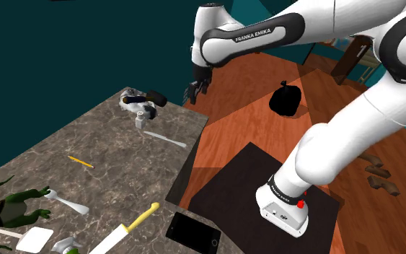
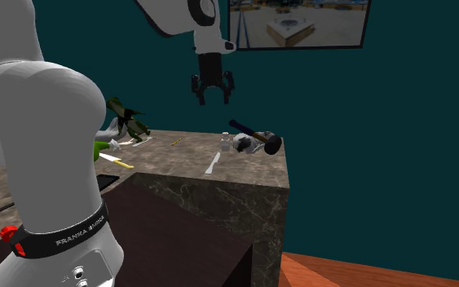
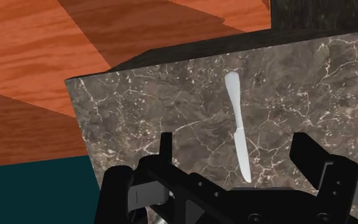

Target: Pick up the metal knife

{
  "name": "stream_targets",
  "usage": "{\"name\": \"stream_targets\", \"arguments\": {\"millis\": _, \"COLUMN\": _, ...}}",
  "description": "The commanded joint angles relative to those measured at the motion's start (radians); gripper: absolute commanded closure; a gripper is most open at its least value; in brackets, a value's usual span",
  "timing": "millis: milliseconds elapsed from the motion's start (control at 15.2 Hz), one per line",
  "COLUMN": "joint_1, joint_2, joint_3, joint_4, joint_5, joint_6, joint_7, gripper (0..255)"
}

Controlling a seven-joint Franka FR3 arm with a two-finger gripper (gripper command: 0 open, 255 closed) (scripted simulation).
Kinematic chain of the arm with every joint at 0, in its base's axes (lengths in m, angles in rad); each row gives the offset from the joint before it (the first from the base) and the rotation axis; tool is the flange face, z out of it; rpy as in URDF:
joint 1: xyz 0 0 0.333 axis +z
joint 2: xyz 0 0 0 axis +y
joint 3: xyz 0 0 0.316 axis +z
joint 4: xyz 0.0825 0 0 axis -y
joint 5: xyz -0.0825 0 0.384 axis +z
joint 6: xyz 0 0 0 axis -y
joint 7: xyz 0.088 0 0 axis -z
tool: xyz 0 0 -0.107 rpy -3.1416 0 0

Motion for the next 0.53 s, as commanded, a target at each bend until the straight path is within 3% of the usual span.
{"name": "stream_targets", "arguments": {"millis": 0, "joint_1": 0.007, "joint_2": 0.078, "joint_3": 0.009, "joint_4": 0.019, "joint_5": -0.003, "joint_6": 0.041, "joint_7": 0.009, "gripper": 0}}
{"name": "stream_targets", "arguments": {"millis": 462, "joint_1": 0.028, "joint_2": 0.337, "joint_3": 0.03, "joint_4": 0.124, "joint_5": -0.022, "joint_6": 0.132, "joint_7": 0.031, "gripper": 0}}
